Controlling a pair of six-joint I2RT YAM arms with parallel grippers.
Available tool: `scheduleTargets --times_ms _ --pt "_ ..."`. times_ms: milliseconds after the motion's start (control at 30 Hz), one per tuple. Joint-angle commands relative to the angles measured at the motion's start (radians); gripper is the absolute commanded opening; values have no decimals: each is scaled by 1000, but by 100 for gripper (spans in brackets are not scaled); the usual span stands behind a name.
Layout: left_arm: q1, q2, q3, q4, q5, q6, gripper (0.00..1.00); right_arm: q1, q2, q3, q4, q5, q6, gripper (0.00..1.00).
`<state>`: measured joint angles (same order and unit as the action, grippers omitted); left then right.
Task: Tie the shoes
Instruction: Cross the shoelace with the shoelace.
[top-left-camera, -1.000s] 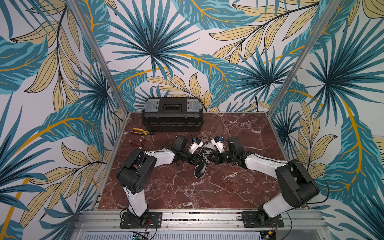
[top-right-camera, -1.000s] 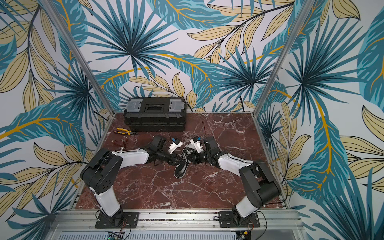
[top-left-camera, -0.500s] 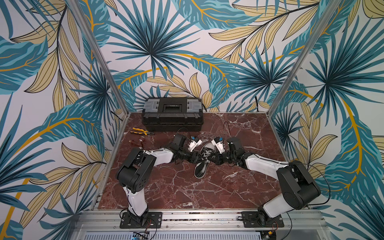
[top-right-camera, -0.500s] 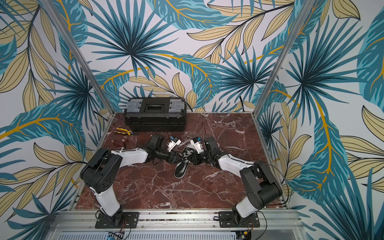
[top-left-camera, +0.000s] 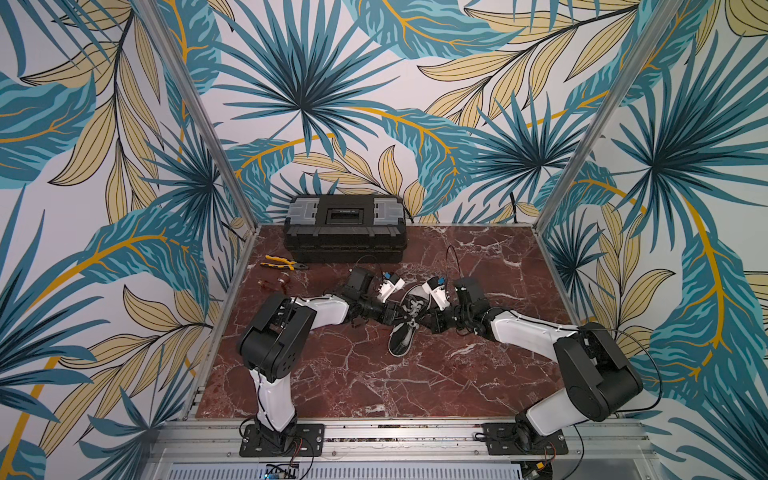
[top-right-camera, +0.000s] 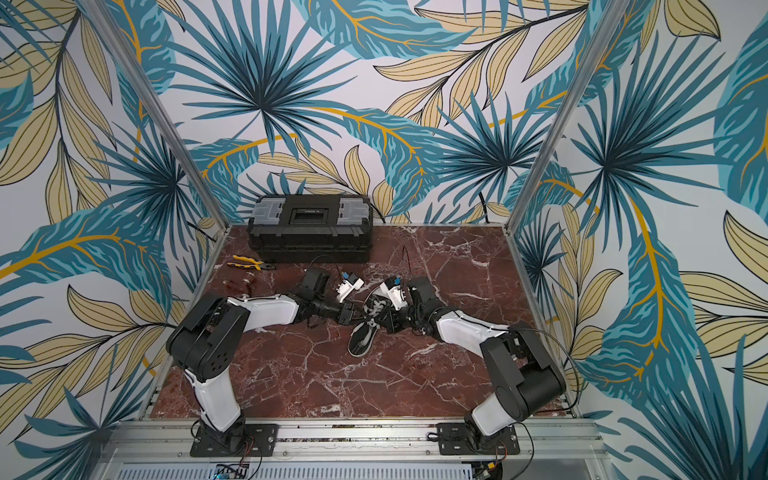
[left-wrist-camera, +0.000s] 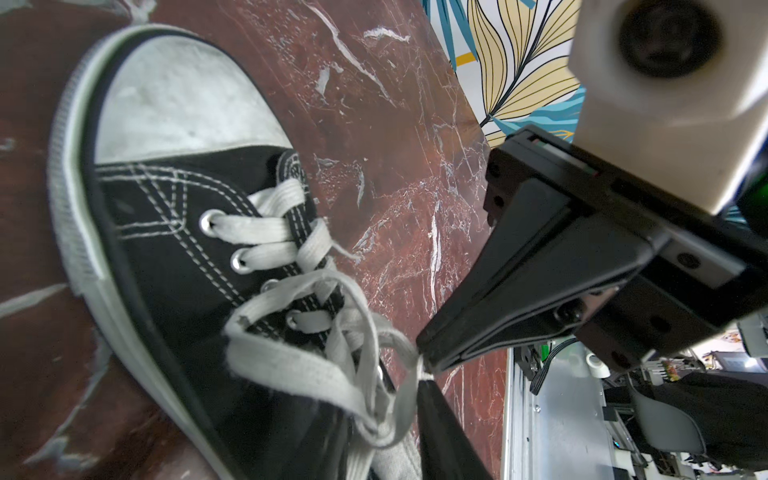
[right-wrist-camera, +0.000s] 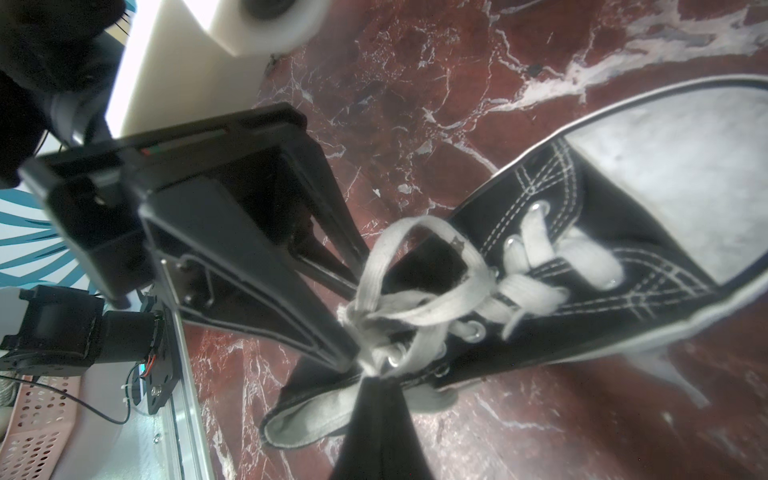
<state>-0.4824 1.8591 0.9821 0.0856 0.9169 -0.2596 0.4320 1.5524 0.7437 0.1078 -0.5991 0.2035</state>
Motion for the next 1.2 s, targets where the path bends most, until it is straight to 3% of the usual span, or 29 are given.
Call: scheduleTargets --times_ms 0,267,367,500,667,900,1167 --pt "4 15 50 0 -1 7 26 5 -26 -24 17 16 -16 0" --pt "2 12 46 -11 -25 28 5 7 -39 -45 26 37 4 0" --pt "1 1 35 -8 -48 49 0 6 -54 -56 10 51 16 8" --pt "-10 -22 16 -1 -81 84 0 6 -85 -59 -20 61 41 24" --pt "-41 -57 -5 -5 -136 153 0 3 -104 -19 -71 91 112 36" --pt "-51 -118 -83 107 -165 161 0 4 -60 74 -173 128 212 40" --pt "-50 -142 -119 129 -171 199 0 3 -31 64 -141 42 200 39"
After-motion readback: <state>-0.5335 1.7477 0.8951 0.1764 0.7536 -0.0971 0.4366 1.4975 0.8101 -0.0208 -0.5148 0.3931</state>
